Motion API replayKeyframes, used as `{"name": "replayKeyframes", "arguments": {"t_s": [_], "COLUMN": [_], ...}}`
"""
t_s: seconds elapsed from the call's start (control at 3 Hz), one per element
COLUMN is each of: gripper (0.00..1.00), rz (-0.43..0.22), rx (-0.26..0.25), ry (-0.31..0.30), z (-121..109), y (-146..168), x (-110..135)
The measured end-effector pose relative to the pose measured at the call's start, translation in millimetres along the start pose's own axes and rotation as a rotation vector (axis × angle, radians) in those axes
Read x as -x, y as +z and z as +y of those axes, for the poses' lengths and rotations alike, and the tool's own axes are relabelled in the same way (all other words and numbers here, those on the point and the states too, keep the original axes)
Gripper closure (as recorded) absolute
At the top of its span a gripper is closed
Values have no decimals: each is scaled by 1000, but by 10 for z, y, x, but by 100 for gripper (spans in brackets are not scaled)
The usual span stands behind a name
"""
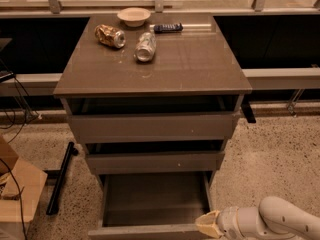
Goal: Close bottom drawer
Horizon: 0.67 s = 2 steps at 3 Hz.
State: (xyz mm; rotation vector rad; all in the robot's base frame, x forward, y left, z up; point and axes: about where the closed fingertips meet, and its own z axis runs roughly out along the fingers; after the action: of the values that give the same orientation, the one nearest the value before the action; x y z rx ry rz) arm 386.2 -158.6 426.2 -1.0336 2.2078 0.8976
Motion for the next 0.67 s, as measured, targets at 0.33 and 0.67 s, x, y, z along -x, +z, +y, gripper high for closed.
{"name": "replayKeyframes", "arguments": {"t_s": [0.33,0.67], "gripper": [100,100], "rz": [71,144], "rx": [-24,-47], "ry": [-18,-4], "z": [-50,-135], "y": [365,641], "x": [-195,-469]}}
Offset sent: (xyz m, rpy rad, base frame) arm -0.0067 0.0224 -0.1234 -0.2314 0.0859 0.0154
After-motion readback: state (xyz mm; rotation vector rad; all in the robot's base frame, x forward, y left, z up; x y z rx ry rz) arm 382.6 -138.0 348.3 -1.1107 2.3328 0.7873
